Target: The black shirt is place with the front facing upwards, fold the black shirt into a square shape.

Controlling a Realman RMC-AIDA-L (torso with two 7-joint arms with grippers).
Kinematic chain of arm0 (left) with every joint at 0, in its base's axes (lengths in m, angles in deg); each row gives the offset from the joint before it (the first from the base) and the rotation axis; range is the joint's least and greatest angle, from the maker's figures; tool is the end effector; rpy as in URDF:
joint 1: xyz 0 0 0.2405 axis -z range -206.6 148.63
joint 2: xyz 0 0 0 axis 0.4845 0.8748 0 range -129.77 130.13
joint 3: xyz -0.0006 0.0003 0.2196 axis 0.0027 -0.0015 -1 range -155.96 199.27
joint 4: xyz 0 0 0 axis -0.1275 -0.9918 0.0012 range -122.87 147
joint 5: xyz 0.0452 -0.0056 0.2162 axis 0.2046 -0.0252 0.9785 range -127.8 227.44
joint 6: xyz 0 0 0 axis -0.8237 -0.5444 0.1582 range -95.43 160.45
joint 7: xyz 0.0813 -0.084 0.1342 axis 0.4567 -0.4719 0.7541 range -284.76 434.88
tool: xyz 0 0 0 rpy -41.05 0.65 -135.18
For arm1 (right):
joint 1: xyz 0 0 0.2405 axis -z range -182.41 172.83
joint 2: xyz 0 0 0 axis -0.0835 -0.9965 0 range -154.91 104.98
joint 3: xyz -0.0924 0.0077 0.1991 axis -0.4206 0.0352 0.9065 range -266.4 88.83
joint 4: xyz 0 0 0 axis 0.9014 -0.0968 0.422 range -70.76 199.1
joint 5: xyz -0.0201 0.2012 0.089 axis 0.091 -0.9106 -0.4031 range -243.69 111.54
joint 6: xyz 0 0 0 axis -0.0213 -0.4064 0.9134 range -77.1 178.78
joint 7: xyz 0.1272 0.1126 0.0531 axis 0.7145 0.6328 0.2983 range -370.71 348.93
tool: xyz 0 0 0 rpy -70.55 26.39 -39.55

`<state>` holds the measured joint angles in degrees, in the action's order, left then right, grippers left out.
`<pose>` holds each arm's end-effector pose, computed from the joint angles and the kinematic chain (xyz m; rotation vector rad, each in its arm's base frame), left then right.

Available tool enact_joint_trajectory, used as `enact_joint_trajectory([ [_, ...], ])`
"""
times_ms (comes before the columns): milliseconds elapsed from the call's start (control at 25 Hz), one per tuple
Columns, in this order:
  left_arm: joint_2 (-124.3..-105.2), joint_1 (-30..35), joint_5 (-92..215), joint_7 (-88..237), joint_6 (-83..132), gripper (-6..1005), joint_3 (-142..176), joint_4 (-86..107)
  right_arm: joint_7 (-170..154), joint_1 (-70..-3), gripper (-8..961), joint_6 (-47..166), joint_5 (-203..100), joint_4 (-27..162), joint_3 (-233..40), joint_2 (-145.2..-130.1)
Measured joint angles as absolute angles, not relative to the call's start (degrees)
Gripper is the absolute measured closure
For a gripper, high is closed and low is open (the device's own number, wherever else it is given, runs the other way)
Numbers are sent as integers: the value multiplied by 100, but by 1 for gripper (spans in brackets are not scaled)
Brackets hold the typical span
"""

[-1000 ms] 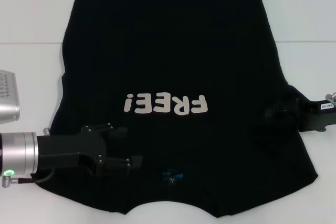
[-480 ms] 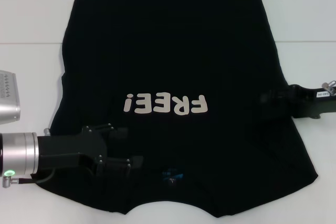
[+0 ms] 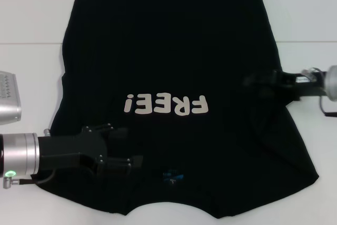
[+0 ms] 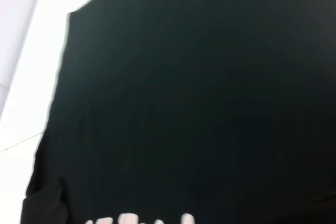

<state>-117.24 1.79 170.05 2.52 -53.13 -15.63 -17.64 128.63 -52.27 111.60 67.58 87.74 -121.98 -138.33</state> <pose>-0.2577 0.3225 -0.0300 -2.7566 -0.6372 -0.5755 0.2477 0.4294 -0.0129 -2.0090 1.8097 0.4783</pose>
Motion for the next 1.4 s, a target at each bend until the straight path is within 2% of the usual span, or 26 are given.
enact_joint_trajectory([
  [360,-11730,201,16994,119,-5160,80,-1561,-1752,12055,-5749,239,11407,6760,8642,-12597,-14100],
  [480,-11733,199,16961,111,-5159,80,-1540,-1746,12163,-5623,239,11411,6740,8681,-12570,-14095],
  [560,-11732,198,16959,80,-5157,80,-1536,-1746,12360,-5453,239,11421,6734,8690,-12496,-13998],
  [760,-11728,218,16948,38,-5116,80,-1519,-1746,12924,-5070,240,11628,6739,8704,-12471,-13567],
  [880,-11737,236,16942,36,-5095,80,-1510,-1746,13116,-4948,240,11716,6765,8709,-12497,-13360],
  [1000,-11755,247,16942,36,-5078,80,-1509,-1747,13141,-4957,240,11735,6775,8709,-12547,-13289],
  [1120,-11766,248,16942,35,-5070,80,-1508,-1747,13144,-5076,241,11642,6780,8710,-12727,-13319],
  [1400,-11765,212,16944,35,-5077,80,-1508,-1753,13201,-5355,241,11196,6787,8631,-13282,-13592],
])
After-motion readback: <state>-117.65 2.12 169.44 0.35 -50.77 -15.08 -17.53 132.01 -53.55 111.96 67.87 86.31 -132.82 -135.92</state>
